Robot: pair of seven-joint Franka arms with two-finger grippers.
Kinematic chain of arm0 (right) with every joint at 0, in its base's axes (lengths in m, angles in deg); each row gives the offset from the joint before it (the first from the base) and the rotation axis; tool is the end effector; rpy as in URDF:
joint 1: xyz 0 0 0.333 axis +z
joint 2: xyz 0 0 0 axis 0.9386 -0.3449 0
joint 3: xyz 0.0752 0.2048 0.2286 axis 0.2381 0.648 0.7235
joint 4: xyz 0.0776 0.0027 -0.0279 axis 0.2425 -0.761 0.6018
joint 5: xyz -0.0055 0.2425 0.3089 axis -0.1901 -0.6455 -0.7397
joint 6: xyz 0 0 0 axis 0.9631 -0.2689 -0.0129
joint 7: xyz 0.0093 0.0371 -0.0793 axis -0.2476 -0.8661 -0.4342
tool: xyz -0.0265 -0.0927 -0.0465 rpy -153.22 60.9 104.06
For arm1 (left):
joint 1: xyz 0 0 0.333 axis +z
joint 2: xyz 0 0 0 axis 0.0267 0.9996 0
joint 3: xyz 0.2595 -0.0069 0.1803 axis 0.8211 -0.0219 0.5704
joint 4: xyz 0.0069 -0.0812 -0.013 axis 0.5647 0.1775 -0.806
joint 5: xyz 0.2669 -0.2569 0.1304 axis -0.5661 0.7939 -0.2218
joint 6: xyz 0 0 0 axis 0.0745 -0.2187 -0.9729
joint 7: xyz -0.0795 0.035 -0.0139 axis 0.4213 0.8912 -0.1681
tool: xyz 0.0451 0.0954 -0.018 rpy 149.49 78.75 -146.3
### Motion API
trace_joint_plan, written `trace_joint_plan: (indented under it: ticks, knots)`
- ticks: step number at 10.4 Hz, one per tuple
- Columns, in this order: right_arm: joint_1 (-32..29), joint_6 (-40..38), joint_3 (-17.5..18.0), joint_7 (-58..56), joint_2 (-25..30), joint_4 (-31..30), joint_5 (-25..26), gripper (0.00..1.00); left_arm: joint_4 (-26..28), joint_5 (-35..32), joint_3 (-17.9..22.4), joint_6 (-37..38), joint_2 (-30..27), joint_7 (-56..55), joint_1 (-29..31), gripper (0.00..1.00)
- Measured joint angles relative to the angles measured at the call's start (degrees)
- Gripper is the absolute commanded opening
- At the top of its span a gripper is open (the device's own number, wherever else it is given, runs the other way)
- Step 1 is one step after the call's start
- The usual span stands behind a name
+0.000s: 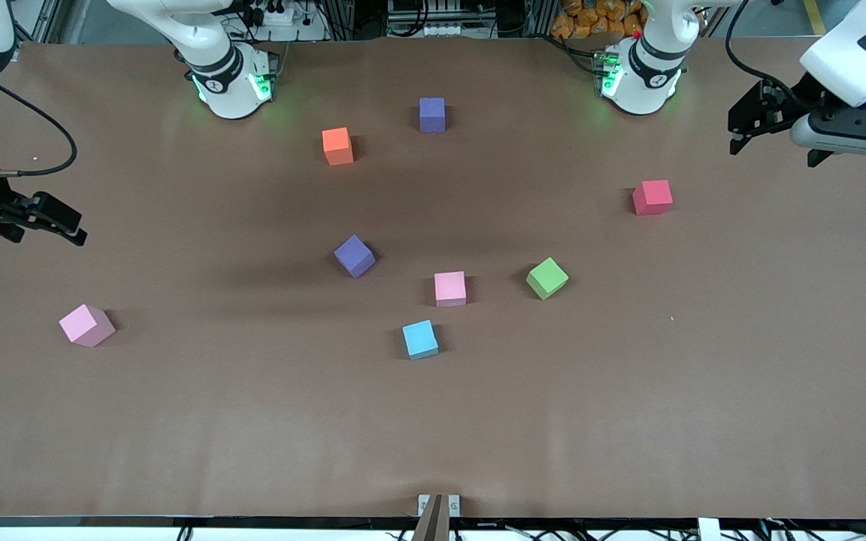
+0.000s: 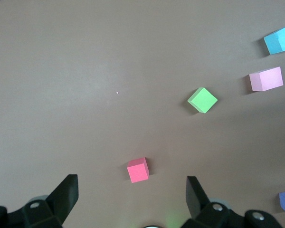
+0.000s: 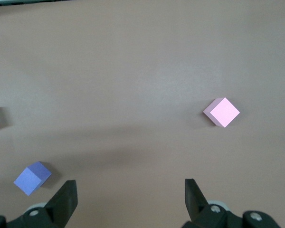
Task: Arrange blocks into number 1
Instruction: 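Reach the purple cube with the right gripper while the left gripper reaches green, then grasp the purple cube with the right gripper while the left gripper grasps green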
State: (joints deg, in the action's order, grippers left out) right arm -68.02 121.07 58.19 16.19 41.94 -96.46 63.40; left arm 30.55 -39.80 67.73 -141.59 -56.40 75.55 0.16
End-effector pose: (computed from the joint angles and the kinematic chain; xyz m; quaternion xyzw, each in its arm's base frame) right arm 0.5769 -0.0045 0.5924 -0.9989 0.0325 -0.0332 0.0096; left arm 0.5206 -0.1135 0.6796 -0.9936 0.1120 -0.0028 0.0169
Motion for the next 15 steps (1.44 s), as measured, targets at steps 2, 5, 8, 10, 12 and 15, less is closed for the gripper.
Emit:
trace_joint_plan:
  ticks: [2, 5, 8, 10, 12, 15]
  knots:
    - [2.1, -0.5, 0.4, -0.1, -1.4, 0.0, -0.1, 1.0, 0.2, 0.0, -0.3, 0.0, 1.3, 0.0, 0.0, 1.0]
    - [8.7, 0.5, 0.6, -0.1, -5.1, -0.1, -1.4, 1.0, 1.4, 0.0, -2.0, -0.1, 6.3, -2.2, -0.3, 1.0]
    - [12.9, 5.2, 0.7, -0.5, -8.6, -1.7, -6.2, 1.0, 1.5, 0.0, -2.0, -2.4, 13.1, -5.5, -0.3, 1.0]
    - [15.6, 11.0, 1.3, -7.1, -9.2, -6.8, -6.5, 1.0, 1.4, 0.0, -2.1, -5.4, 17.2, -11.5, -1.8, 1.0]
    - [16.2, 19.1, 3.9, -14.6, -9.8, -14.0, -6.6, 1.0, 1.5, 0.0, -2.3, -9.1, 21.2, -19.3, -4.8, 1.0]
    - [20.1, 24.1, 6.2, -16.2, -12.2, -18.3, -6.6, 1.0, 1.9, -0.1, -2.3, -13.3, 29.6, -34.8, -10.8, 1.0]
